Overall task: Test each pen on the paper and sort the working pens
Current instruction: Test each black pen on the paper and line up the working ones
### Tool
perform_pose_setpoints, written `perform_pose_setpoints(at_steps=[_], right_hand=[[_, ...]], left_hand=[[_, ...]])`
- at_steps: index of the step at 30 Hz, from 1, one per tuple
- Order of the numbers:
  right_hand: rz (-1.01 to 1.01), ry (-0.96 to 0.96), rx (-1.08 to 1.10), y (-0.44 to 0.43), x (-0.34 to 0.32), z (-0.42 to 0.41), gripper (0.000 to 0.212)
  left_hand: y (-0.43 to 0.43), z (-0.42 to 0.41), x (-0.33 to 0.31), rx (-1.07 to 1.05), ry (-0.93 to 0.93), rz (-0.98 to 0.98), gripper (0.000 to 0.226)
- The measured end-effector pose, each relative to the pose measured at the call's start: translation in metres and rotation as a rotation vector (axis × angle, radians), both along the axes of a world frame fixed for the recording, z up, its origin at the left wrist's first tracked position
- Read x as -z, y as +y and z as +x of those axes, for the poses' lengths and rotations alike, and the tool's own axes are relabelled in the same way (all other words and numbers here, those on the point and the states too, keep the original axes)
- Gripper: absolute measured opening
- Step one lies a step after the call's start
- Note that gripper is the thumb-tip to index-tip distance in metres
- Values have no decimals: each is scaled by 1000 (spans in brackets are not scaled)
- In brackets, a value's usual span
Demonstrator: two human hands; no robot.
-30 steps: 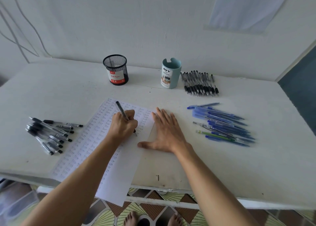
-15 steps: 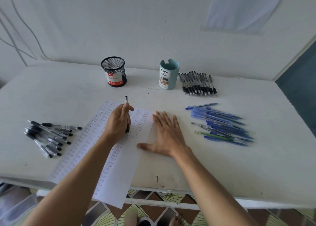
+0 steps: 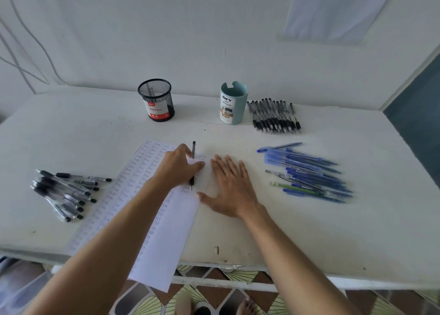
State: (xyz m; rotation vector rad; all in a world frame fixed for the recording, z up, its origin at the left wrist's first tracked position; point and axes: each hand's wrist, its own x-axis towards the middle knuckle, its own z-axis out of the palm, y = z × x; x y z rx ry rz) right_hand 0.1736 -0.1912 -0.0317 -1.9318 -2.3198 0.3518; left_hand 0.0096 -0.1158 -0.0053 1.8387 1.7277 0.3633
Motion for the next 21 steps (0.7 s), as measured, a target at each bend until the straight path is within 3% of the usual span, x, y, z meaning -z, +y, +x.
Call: perform_pose_setpoints(at_steps=[4,9,15,21], right_hand=[[-4,95,38,1,-2,-1,104],[38,306,237,14,-5,-8,65],[74,265,370,28,-14,-38,53],[143,157,421,29,-23,-51,27]], left_hand=[[5,-3,-3,-10,111,73,38],[12,-25,10,-103,221,386,29],[13,-40,34,-10,346,293,57],[10,-39,31,-13,336,332,48]])
